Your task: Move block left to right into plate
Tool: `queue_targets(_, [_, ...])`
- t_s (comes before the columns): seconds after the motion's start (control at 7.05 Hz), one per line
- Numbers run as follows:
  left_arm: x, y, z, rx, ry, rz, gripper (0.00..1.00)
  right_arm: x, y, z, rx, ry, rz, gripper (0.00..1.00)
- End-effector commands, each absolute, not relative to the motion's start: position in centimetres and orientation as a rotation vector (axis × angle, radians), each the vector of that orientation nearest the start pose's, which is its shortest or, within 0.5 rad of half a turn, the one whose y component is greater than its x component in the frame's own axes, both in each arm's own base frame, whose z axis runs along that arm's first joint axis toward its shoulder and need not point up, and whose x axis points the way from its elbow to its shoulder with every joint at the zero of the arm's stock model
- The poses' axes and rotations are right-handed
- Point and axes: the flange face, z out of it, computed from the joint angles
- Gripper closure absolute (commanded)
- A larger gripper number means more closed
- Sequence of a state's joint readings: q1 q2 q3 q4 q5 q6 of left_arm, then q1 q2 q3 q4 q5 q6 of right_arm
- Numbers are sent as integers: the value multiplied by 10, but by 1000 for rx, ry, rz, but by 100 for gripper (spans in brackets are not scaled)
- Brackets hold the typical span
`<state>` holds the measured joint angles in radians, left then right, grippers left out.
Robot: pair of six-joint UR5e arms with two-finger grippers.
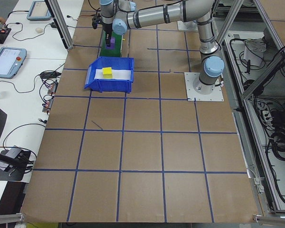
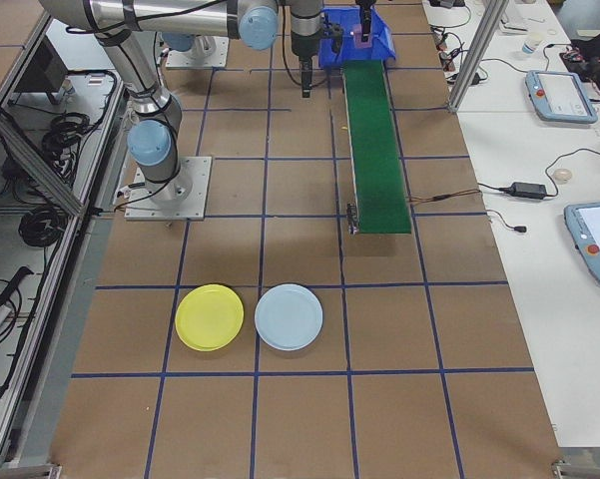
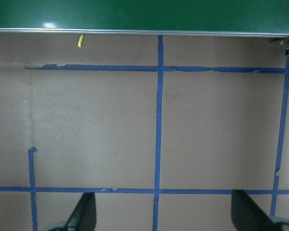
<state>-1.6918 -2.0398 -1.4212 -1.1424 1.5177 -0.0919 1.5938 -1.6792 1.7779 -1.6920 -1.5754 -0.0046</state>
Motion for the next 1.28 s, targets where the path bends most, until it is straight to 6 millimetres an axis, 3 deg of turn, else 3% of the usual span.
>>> queue_targets(0.0, [-223, -644, 285, 88, 3214, -102, 31, 143, -443, 449, -43, 3145, -36, 0])
queue_targets(0.28, [-223, -646, 276, 95, 3217, -176, 7, 145, -447, 447, -39, 3142, -48, 0])
queue_targets(0.43, [-224, -651, 290, 80, 3216, -222, 1, 145, -459, 447, -43, 3137, -105, 0])
queue_targets(0.57, [-224, -654, 323, 83, 3216, -310, 0, 145, -484, 433, -22, 3131, -113, 1])
queue_targets(0.71, [-219, -660, 348, 72, 3207, -373, 0, 153, -507, 435, 7, 3073, -127, 0])
queue_targets(0.85, [-208, -671, 364, 42, 3193, -423, 0, 163, -535, 428, 96, 2978, -120, 0])
queue_targets(0.99, [-164, -683, 369, -47, 3194, -357, 0, 167, -563, 415, 103, 2947, -133, 0])
queue_targets(1.14, [-102, -691, 358, -186, 3193, -273, 0, 171, -586, 405, 118, 2912, -144, 0])
